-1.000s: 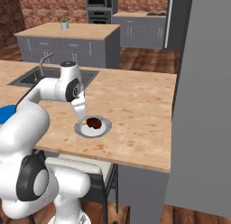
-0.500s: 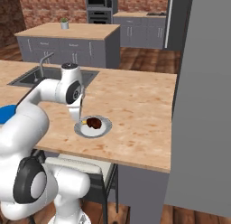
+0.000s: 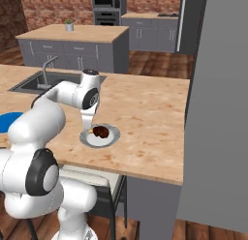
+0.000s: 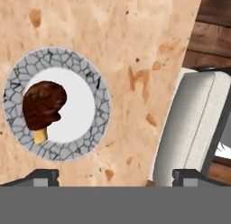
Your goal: Transport the steak and bell pepper to the fridge. Place the steak on the rack containing meat and place the bell pepper on the rack containing the vegetable, ensuring meats and vegetables are on different racks.
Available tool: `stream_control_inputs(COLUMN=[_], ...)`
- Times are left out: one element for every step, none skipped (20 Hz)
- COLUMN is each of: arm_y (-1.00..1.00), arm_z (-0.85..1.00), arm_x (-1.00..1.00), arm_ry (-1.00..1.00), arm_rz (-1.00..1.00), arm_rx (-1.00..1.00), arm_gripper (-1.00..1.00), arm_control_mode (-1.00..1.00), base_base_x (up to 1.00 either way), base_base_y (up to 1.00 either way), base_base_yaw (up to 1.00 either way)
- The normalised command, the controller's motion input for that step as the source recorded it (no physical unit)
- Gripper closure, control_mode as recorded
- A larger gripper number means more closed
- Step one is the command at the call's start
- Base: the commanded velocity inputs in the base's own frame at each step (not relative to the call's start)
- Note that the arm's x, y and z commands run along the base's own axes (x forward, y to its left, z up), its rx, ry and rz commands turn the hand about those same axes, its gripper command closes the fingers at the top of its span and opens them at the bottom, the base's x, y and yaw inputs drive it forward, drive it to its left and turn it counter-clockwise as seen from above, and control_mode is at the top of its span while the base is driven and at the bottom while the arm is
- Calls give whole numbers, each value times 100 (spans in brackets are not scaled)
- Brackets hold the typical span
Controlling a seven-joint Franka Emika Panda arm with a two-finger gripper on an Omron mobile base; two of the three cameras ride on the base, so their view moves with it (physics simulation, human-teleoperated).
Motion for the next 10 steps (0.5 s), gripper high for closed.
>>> stream_control_inputs(arm_y=[-5,-9,-1,0,0,0,0,0,0,0], arm_z=[-23,-24,-30,-43,-43,-39,-34,-31,-30,-32], arm_x=[24,18,11,8,8,6,6,9,9,21], arm_ry=[7,8,7,10,7,3,0,0,0,-1], arm_rz=[0,0,0,0,0,0,0,0,0,0], arm_rx=[0,0,0,1,0,0,0,0,0,0], arm_gripper=[-100,-100,-100,-100,-100,-100,-100,-100,-100,-100], arm_control_mode=[-100,-100,-100,-100,-100,-100,-100,-100,-100,-100], base_base_x=[0,0,0,0,0,0,0,0,0,0], base_base_y=[0,0,0,0,0,0,0,0,0,0], base_base_yaw=[0,0,0,0,0,0,0,0,0,0])
